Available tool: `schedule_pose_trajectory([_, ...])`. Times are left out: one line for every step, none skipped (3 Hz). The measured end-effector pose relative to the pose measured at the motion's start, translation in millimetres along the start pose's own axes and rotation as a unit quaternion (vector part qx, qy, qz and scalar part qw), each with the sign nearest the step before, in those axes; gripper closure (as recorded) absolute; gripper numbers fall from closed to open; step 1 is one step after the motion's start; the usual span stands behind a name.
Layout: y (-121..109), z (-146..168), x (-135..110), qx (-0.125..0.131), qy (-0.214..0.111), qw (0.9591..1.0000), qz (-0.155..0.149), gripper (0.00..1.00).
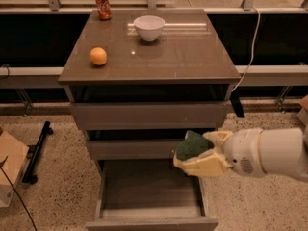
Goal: Place sponge into bottom drawer
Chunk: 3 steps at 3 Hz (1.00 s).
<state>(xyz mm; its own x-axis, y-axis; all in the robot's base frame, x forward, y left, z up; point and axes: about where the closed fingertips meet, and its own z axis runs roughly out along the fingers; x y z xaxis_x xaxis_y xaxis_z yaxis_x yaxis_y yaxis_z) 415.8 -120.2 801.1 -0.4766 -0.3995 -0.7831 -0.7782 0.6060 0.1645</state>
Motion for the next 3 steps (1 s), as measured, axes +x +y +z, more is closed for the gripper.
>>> schedule_pose_trajectory([8.0, 12.9, 25.5, 0.001, 0.020, 0.9998, 0.008, 1.00])
schedule_pose_trajectory([8.1, 12.8, 22.3, 0.006, 0.022, 0.9997, 0.003, 1.00])
schedule_pose_trajectory([7.6, 50.9, 30.3, -0.015, 0.033, 0.9992, -0.016, 1.00])
